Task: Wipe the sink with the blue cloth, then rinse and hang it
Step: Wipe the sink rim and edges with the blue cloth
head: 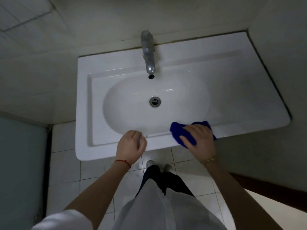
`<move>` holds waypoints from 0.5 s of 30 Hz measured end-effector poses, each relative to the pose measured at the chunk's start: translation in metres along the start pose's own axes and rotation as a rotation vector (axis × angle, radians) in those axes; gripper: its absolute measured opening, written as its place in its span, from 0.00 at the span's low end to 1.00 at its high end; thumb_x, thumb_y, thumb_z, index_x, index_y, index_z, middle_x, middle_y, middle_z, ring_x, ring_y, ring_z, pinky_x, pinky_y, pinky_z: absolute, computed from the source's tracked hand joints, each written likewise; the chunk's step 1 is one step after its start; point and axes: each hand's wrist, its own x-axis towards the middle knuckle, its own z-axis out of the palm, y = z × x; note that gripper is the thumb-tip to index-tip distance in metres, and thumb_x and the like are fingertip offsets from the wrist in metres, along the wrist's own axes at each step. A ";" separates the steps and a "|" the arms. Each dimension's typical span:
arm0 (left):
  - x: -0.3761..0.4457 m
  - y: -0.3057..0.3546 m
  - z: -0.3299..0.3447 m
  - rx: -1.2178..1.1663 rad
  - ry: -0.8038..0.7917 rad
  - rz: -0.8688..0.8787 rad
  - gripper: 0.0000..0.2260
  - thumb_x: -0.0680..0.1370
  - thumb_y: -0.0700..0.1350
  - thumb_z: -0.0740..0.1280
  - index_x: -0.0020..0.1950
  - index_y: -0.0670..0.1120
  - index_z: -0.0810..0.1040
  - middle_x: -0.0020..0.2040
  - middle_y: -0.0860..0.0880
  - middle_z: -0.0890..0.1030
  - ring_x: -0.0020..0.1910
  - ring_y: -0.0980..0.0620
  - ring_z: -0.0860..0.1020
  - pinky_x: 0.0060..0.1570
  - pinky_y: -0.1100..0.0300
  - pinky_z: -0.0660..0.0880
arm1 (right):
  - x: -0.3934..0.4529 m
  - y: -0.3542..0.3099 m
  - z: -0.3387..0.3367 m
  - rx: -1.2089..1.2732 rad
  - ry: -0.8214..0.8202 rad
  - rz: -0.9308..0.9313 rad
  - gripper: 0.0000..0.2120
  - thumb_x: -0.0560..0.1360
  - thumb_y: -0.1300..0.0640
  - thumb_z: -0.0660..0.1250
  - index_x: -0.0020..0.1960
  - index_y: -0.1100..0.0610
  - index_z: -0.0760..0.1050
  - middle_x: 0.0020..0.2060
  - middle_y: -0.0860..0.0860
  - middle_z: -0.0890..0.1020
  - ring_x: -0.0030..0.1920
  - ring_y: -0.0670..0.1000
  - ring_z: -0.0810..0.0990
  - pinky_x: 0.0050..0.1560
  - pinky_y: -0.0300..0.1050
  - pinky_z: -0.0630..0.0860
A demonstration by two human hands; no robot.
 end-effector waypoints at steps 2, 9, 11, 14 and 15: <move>0.008 0.017 0.005 -0.035 -0.026 0.063 0.17 0.77 0.49 0.59 0.49 0.39 0.83 0.44 0.45 0.84 0.43 0.47 0.80 0.44 0.58 0.77 | -0.004 0.032 -0.010 -0.026 0.090 0.095 0.22 0.79 0.41 0.58 0.53 0.57 0.80 0.50 0.52 0.83 0.49 0.55 0.80 0.54 0.56 0.74; 0.034 0.073 0.044 -0.082 -0.095 0.167 0.17 0.78 0.49 0.60 0.51 0.40 0.83 0.45 0.45 0.83 0.45 0.46 0.80 0.46 0.57 0.77 | -0.002 0.014 0.000 -0.064 0.154 0.161 0.15 0.75 0.45 0.64 0.48 0.56 0.82 0.47 0.50 0.83 0.49 0.54 0.79 0.56 0.53 0.72; 0.038 0.089 0.054 -0.096 -0.104 0.188 0.17 0.79 0.50 0.60 0.51 0.40 0.82 0.45 0.45 0.83 0.44 0.48 0.80 0.45 0.57 0.77 | -0.004 0.017 -0.003 -0.052 0.127 0.063 0.14 0.75 0.46 0.65 0.50 0.55 0.81 0.50 0.48 0.83 0.52 0.52 0.78 0.59 0.51 0.70; 0.045 0.116 0.066 -0.114 -0.092 0.197 0.17 0.79 0.50 0.59 0.50 0.40 0.82 0.44 0.45 0.83 0.43 0.48 0.79 0.43 0.56 0.78 | -0.007 0.052 -0.020 -0.038 0.132 0.036 0.15 0.75 0.46 0.65 0.51 0.55 0.81 0.51 0.48 0.83 0.53 0.52 0.79 0.59 0.51 0.71; 0.048 0.124 0.071 -0.112 -0.078 0.203 0.16 0.79 0.49 0.60 0.50 0.39 0.82 0.43 0.45 0.83 0.42 0.47 0.79 0.43 0.55 0.78 | -0.007 0.070 -0.027 -0.033 0.137 0.053 0.15 0.76 0.46 0.65 0.51 0.56 0.82 0.51 0.49 0.83 0.52 0.52 0.79 0.59 0.53 0.71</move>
